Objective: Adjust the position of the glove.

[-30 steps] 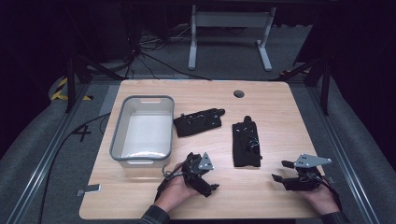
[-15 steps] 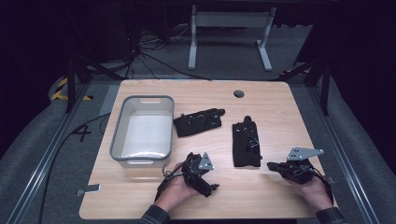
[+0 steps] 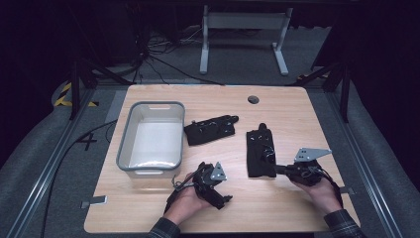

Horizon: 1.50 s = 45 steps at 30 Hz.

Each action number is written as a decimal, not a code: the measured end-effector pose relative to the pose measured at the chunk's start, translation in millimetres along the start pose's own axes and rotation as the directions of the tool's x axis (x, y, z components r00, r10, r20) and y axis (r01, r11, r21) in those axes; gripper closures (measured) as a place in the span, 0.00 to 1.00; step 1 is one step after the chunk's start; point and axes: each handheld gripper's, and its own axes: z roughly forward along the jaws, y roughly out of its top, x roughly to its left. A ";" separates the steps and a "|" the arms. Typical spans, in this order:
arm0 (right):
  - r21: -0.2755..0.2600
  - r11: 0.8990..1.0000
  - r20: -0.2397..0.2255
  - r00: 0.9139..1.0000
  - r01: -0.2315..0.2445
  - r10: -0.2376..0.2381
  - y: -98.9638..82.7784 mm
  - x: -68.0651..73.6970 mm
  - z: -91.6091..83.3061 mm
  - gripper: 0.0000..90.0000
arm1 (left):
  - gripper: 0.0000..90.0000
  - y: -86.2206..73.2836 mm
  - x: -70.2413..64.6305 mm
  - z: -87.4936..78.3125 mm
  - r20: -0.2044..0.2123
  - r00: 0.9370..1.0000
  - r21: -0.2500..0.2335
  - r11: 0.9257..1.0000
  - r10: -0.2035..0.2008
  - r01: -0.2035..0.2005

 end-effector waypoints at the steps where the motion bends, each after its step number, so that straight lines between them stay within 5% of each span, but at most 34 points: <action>1: 0.002 1.000 -0.004 1.000 0.002 -0.002 1.2 -0.2 2.2 1.00 | 0.00 0.0 0.0 0.0 0.000 1.000 0.000 1.000 0.000 0.000; 22: 0.078 0.997 -0.032 0.999 0.006 -0.004 0.1 -9.4 36.4 1.00 | 0.00 0.1 0.2 0.0 0.002 1.000 0.000 1.000 0.004 -0.004; 45: 0.105 0.994 -0.064 0.998 0.001 0.005 -13.8 -4.3 20.3 1.00 | 0.00 0.1 0.1 -0.4 0.009 1.000 0.004 1.000 0.006 -0.006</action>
